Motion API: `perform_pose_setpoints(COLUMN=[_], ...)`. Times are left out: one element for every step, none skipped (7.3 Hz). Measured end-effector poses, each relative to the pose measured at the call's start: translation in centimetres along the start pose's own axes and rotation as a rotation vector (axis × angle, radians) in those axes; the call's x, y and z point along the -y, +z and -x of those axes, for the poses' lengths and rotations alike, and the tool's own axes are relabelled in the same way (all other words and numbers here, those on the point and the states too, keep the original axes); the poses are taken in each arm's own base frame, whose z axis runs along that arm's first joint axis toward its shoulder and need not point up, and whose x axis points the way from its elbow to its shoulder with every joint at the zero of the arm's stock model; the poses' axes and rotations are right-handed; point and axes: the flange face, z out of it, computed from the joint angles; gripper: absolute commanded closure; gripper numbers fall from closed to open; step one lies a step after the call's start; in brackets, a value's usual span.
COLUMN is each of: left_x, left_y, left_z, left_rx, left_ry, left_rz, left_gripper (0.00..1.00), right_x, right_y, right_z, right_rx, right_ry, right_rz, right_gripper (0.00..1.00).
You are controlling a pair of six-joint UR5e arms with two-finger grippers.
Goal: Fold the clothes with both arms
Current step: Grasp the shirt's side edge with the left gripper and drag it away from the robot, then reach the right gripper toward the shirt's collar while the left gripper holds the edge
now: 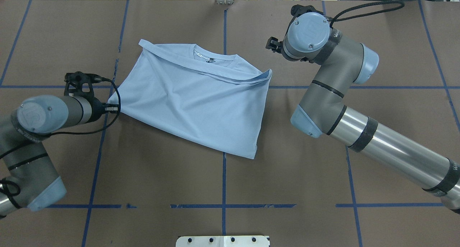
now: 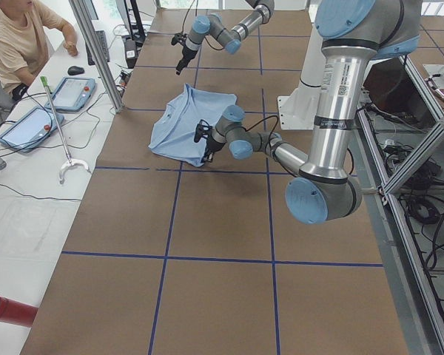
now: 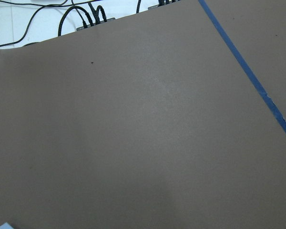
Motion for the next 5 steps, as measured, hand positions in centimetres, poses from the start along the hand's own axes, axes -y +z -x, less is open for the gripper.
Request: perform_pose_setpoints(left_x=[4.6, 9.3, 13.7, 17.4, 19.9], left_y=[2.2, 5.0, 8.0, 10.5, 11.6], left_z=[1.7, 2.4, 2.5, 3.0, 4.0], left_rx=[0.054, 0.100, 0.127, 0.146, 0.163], left_ry=[0.026, 0.034, 0.036, 0.056, 0.091], left_rz=[-0.034, -0.059, -0.082, -0.105, -0.125], left_gripper=[1.00, 1.00, 1.00, 1.00, 0.52], right_x=[0.0, 0.0, 0.1, 0.1, 0.1], right_y=[0.0, -0.1, -0.4, -0.9, -1.5], right_z=[0.1, 0.2, 0.3, 0.5, 0.8], right_rx=[0.001, 0.004, 0.010, 0.020, 0.032], right_ry=[0.000, 0.000, 0.002, 0.002, 0.002], right_rz=[-0.001, -0.002, -0.003, -0.005, -0.007], right_gripper=[0.00, 0.00, 0.00, 0.00, 0.00])
